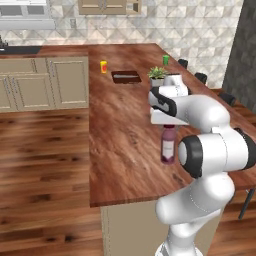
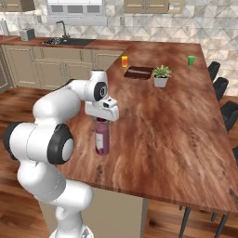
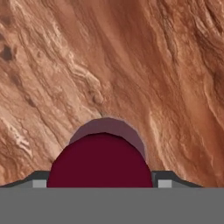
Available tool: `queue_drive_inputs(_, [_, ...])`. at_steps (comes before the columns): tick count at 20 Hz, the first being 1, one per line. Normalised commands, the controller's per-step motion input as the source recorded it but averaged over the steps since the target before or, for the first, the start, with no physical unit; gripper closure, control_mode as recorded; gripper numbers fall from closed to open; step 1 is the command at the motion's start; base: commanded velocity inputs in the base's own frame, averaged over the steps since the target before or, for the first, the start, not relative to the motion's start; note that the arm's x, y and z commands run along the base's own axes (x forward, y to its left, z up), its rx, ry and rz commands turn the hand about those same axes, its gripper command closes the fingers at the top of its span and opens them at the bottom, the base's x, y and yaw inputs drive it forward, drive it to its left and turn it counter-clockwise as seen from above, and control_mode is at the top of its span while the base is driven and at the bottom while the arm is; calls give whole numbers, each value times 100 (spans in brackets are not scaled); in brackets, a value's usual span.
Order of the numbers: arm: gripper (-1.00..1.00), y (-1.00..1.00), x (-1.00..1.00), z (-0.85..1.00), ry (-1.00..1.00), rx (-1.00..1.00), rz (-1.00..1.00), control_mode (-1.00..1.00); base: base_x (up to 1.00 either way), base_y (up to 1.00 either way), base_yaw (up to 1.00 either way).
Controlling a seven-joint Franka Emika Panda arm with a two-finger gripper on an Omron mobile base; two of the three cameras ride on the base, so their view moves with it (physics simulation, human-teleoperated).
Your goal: Place the drinks on the dining counter in a tight cluster.
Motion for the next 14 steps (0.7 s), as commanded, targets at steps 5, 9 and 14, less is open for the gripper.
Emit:
queue_drive_inputs(5, [100,0,38,-15,-9,0,0,-100,0,0,0])
queue_drive_inputs(9, [100,0,65,0,-6,0,0,-100,0,0,0])
queue_drive_inputs(14, [100,0,28,0,-2,1,0,-100,0,0,0])
